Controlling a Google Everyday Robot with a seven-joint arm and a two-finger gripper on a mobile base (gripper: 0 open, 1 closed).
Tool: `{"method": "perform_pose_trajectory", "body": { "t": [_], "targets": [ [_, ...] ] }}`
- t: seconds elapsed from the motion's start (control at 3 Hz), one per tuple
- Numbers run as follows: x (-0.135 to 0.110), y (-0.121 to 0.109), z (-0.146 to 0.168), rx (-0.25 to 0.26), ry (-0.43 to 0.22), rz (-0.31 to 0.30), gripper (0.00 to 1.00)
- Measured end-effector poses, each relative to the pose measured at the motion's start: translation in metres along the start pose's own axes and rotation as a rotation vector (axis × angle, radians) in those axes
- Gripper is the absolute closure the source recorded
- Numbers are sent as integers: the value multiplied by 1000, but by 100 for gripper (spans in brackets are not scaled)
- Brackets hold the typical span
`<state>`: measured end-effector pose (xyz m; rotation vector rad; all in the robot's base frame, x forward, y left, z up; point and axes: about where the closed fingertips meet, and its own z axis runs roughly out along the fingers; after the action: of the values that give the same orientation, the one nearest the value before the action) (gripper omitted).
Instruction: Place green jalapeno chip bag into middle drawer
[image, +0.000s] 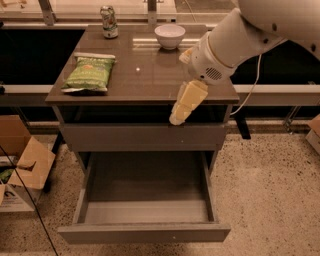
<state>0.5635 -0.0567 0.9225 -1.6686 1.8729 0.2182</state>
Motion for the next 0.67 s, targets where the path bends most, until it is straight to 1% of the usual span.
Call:
{"method": "perform_pose_trajectory", "body": {
  "t": [0.33, 0.67],
  "targets": [
    [-13, -18, 25, 12, -74, 2, 0],
    [-29, -38, 54, 10, -127, 2, 0]
  ]
}}
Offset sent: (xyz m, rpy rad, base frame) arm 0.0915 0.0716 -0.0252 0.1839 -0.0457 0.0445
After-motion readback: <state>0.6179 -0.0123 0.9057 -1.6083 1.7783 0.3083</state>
